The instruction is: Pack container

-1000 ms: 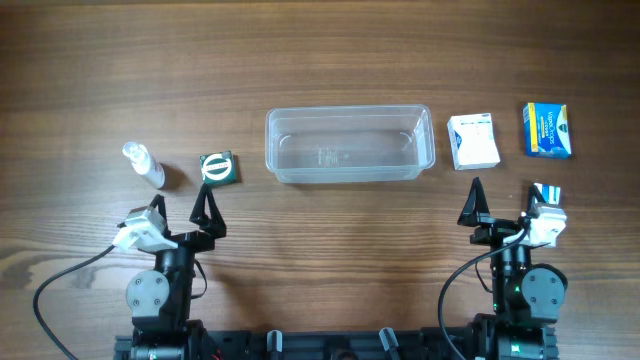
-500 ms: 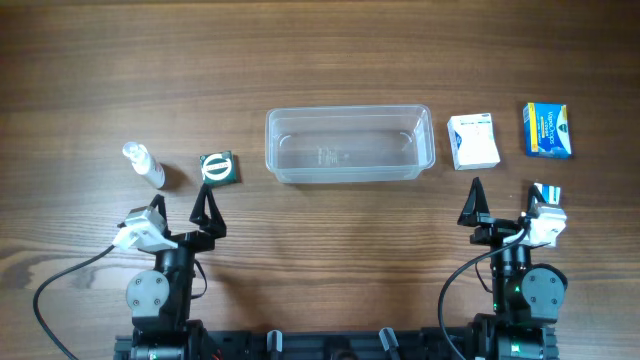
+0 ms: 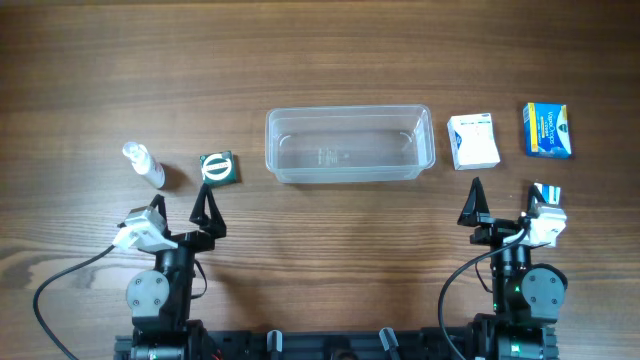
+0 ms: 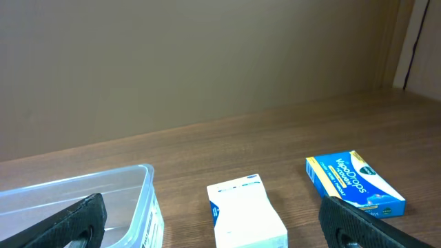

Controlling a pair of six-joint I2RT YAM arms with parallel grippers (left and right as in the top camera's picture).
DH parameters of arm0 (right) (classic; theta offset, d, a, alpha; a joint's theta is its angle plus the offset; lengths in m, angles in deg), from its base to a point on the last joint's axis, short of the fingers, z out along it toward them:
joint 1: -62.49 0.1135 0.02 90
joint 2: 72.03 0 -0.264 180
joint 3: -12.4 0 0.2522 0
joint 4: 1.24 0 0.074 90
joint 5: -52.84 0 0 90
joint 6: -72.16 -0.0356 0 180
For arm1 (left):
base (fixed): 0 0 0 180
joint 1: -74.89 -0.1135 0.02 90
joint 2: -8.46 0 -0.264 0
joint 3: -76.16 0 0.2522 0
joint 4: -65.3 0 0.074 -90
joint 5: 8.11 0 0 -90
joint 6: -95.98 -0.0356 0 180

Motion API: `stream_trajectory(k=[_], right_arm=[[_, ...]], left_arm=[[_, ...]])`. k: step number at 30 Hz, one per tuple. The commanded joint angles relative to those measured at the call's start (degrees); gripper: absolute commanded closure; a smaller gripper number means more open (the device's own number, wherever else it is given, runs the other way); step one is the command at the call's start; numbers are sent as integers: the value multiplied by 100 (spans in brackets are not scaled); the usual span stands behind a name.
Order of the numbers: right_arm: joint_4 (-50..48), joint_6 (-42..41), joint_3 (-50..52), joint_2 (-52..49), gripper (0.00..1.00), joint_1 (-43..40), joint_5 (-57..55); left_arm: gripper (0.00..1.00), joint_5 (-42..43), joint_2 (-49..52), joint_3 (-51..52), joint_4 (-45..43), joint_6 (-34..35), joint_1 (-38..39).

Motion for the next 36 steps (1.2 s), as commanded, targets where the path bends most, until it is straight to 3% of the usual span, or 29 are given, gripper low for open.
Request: stream_trajectory(k=[1,10,13,18,23,27,32,36], right_arm=[[-15,66,11,0,0,20,116],[-17,-155,11,0,0,20,201],[-35,-2752,11,0,0,20,413],[-103,-5034,9,-22,0,20,-321],[-1346,-3698,-238,-46,0,4,48],[-715,-2476,-1473,-800,0,2,101],[1386,-323,-4332,-3442,0,2,72],[4350,437,-7213,-6240,0,0,-267]], left_arm=[[0,9,-35,17,33,28,28],[0,9,-35,17,33,31,28],[0,9,-35,17,33,31,28],[0,9,-35,15,31,31,28],[0,9,-35,15,31,31,28],[0,9,-35,15,33,28,28],[0,9,-35,17,33,31,28],[0,9,-35,15,31,31,28]])
